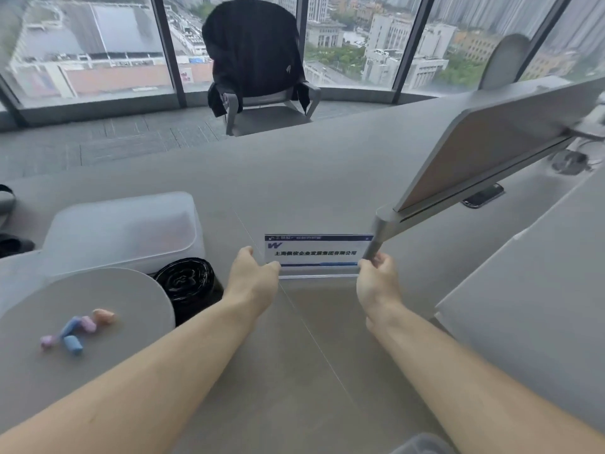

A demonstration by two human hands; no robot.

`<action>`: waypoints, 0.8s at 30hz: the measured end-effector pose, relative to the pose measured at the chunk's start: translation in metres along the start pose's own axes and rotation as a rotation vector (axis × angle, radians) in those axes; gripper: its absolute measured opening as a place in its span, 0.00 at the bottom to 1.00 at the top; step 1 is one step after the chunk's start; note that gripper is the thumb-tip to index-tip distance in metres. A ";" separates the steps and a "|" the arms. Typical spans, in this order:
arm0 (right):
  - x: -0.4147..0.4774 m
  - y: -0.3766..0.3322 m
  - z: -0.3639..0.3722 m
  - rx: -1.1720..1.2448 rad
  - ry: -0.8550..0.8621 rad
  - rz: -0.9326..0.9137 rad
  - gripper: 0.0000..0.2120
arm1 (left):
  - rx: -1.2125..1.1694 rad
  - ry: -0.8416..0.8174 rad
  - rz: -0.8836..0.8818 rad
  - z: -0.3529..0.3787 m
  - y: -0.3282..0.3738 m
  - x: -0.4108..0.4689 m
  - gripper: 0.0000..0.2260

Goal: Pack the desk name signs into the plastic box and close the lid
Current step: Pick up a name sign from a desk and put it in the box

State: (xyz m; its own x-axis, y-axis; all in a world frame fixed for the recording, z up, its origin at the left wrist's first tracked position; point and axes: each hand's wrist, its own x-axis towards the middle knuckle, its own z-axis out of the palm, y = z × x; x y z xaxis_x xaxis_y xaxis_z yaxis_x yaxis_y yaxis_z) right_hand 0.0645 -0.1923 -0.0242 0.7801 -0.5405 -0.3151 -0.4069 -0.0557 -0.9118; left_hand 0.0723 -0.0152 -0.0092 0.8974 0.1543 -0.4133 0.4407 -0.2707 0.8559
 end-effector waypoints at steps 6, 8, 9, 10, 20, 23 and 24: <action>0.036 0.020 0.013 -0.039 -0.009 -0.002 0.12 | -0.017 0.016 -0.009 0.027 -0.016 0.036 0.16; 0.042 0.027 0.016 -0.046 -0.019 0.000 0.13 | 0.001 0.034 -0.003 0.034 -0.021 0.041 0.10; 0.044 0.030 0.017 -0.054 -0.025 -0.002 0.13 | -0.008 0.045 0.017 0.036 -0.024 0.045 0.10; 0.046 0.031 0.018 -0.062 -0.028 -0.007 0.13 | -0.016 0.054 0.038 0.037 -0.026 0.048 0.12; 0.029 0.028 0.012 -0.020 -0.077 -0.062 0.11 | -0.034 0.108 0.067 0.041 -0.026 0.037 0.08; 0.012 0.020 0.005 0.032 -0.088 -0.066 0.12 | -0.025 0.098 0.075 0.034 -0.015 0.024 0.10; 0.007 0.015 0.003 0.044 -0.085 -0.067 0.12 | -0.021 0.091 0.082 0.031 -0.009 0.018 0.10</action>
State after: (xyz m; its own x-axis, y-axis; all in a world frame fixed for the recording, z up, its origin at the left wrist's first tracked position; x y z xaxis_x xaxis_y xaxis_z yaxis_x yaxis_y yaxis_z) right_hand 0.0654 -0.1947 -0.0407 0.8430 -0.4636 -0.2728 -0.3329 -0.0512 -0.9416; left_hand 0.0856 -0.0389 -0.0338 0.9246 0.2181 -0.3123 0.3642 -0.2659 0.8926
